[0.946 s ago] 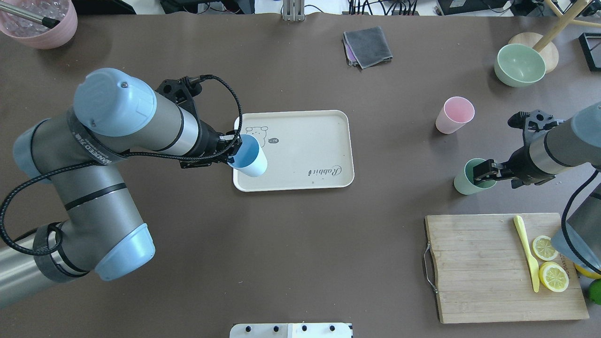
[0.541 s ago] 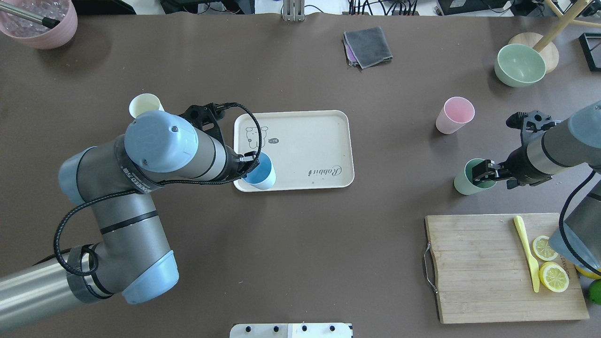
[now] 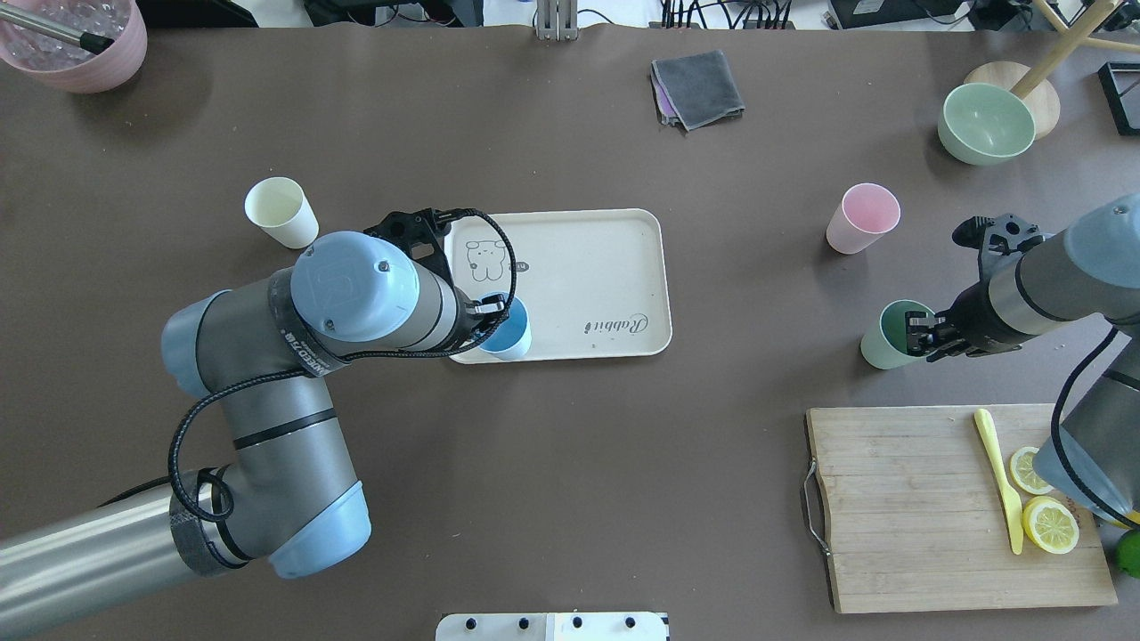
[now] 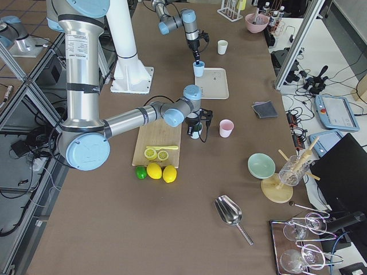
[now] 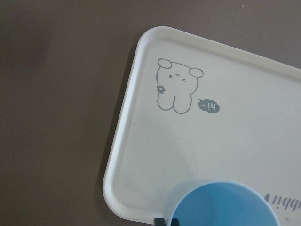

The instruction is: Place all cups on tray

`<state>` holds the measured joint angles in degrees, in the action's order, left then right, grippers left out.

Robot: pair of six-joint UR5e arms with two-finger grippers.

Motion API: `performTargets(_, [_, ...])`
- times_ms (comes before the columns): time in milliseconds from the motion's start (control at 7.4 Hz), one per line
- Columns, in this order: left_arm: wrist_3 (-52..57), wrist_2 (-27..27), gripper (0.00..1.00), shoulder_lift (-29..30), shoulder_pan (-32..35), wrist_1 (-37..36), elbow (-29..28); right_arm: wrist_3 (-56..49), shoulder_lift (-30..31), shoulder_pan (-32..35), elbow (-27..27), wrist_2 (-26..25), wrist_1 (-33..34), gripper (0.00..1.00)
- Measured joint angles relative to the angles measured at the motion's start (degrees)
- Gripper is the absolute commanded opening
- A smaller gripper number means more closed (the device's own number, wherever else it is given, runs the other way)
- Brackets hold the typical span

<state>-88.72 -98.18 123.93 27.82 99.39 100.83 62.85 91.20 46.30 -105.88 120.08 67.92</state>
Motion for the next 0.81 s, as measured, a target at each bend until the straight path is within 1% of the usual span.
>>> performTargets(405, [0.3,1.4,0.00,0.8,-0.1,0.2,-1.6,0.0,-0.2,1.0,-2.6,1.7,0.0,0.00])
performTargets(811, [2.6,2.0,0.00,0.8,0.9,0.2,-2.1,0.0,-2.6,4.7,-3.6,6.2,0.6,0.00])
